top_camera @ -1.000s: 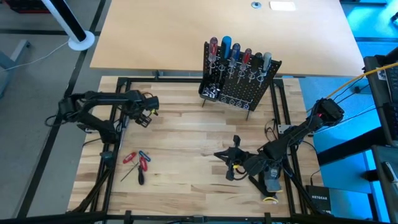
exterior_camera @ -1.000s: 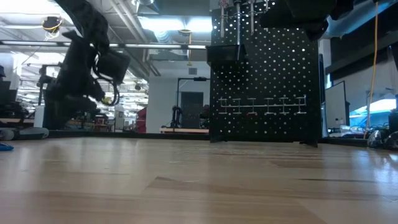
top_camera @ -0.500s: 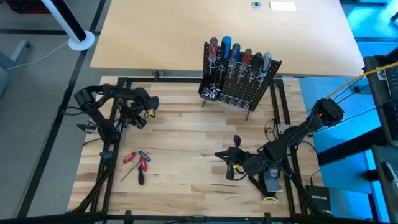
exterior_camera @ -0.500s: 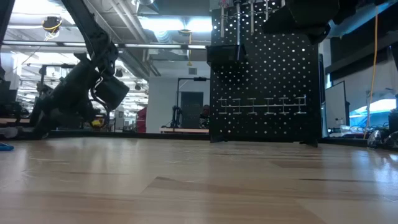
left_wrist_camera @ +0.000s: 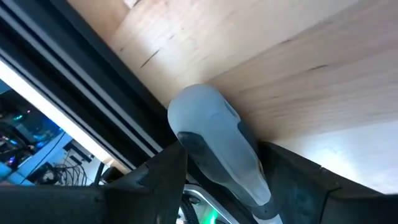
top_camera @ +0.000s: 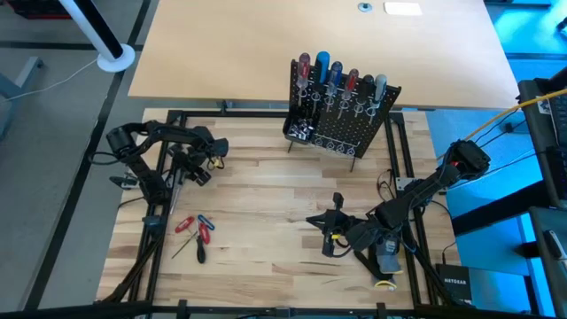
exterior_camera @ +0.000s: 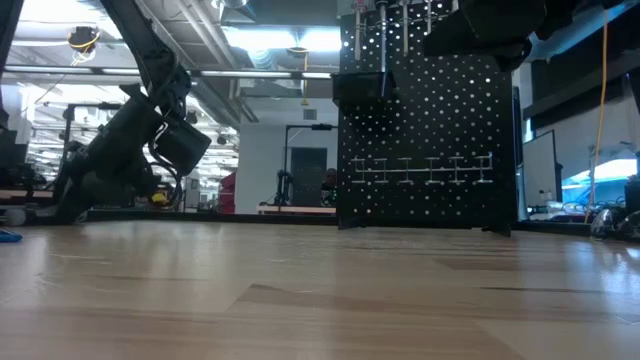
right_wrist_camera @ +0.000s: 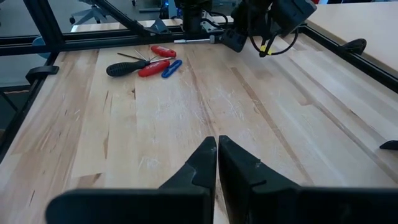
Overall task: Hang tools onto peg board
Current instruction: Hang the gray screwdriver on the black pegboard
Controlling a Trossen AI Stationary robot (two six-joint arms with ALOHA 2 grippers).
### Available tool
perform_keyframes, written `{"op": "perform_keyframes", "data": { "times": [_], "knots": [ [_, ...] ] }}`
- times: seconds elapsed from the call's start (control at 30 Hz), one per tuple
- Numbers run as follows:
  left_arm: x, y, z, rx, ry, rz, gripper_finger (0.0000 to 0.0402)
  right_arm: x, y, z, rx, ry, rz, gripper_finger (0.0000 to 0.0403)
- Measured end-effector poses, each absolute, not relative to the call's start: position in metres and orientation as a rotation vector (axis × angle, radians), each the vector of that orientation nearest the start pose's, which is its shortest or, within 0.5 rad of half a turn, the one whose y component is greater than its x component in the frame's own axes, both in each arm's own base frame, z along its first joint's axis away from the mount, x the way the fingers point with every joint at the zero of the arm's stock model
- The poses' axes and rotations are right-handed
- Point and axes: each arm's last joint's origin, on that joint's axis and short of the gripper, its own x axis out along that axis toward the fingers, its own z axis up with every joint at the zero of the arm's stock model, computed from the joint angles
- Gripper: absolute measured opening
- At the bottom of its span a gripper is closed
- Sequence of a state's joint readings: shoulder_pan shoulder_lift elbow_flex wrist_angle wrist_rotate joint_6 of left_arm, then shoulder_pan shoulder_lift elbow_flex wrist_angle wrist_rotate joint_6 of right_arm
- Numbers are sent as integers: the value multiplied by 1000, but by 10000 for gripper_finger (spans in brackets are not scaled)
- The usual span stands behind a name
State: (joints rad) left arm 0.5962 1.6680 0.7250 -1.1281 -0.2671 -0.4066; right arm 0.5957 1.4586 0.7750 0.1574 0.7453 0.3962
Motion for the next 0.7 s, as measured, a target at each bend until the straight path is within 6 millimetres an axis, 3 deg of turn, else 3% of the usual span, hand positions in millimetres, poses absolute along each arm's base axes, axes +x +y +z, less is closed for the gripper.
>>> {"op": "perform_keyframes", "data": {
  "times": [0.4, 0.7],
  "knots": [
    [157, 115, 119, -546, 1971, 882, 197, 255, 149, 213, 61, 374, -226, 19],
    [157, 117, 119, -559, 1951, 898, 158, 255, 149, 213, 61, 374, -226, 19]
  ]
}}
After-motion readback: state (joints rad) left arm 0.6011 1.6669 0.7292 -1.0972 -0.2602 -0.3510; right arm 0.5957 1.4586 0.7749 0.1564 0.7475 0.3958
